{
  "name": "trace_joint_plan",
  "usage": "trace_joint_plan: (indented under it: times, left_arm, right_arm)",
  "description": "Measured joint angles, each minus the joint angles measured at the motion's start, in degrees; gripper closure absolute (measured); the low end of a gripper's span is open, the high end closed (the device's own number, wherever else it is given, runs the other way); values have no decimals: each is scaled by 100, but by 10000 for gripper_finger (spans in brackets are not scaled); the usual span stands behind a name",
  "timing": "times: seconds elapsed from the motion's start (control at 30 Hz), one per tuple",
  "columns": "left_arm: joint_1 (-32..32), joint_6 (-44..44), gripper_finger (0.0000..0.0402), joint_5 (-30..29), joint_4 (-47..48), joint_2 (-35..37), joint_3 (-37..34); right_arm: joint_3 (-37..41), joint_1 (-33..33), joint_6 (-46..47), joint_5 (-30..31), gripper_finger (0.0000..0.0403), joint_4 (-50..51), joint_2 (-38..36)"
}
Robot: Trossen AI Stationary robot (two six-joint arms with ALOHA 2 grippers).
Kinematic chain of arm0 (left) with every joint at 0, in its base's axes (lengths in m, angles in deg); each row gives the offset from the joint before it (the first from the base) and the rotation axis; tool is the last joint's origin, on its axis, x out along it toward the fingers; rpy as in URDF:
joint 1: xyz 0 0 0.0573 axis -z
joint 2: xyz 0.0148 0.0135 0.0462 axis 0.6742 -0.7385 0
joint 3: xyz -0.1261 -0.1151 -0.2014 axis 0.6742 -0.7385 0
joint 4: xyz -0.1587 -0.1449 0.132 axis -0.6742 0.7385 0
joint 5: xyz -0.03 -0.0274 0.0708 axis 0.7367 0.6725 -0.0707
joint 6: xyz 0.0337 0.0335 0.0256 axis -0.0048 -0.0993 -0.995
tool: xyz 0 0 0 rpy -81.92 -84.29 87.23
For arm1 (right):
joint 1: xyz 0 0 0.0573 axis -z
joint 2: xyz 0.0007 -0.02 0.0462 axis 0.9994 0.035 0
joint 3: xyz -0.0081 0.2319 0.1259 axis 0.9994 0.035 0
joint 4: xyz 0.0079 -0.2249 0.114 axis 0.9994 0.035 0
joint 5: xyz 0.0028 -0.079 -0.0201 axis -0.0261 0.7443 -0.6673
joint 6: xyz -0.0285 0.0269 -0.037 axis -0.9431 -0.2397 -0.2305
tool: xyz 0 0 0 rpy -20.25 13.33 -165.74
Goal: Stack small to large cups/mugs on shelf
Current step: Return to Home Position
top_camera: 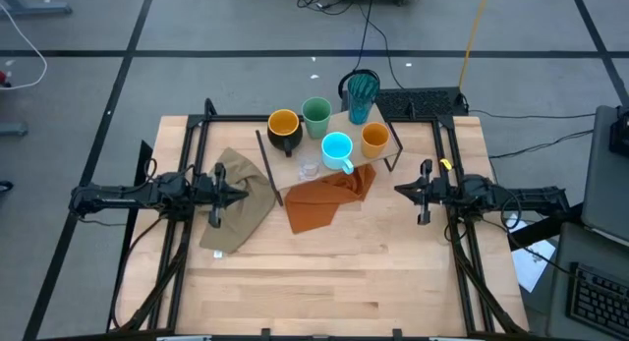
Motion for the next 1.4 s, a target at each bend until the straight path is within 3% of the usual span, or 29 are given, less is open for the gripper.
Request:
trace_joint_plan:
  times: [0.47, 0.73, 1.07, 1.23, 1.4]
  left_arm:
    - [0, 3, 375, 73, -10, 0, 2]
    - [0, 14, 399, 106, -7, 0, 4]
    - [-2, 8, 361, -80, 5, 0, 4]
    - [0, 8, 360, -82, 3, 0, 4]
    - [0, 8, 360, -82, 3, 0, 4]
  right_arm:
    - [-4, -2, 246, 105, 402, 12, 2]
    - [-4, -2, 420, -348, 402, 34, 1]
    - [-4, -2, 429, -339, 403, 39, 0]
    - [20, -4, 1739, -353, 403, 34, 24]
    - [25, -4, 1891, -354, 403, 24, 24]
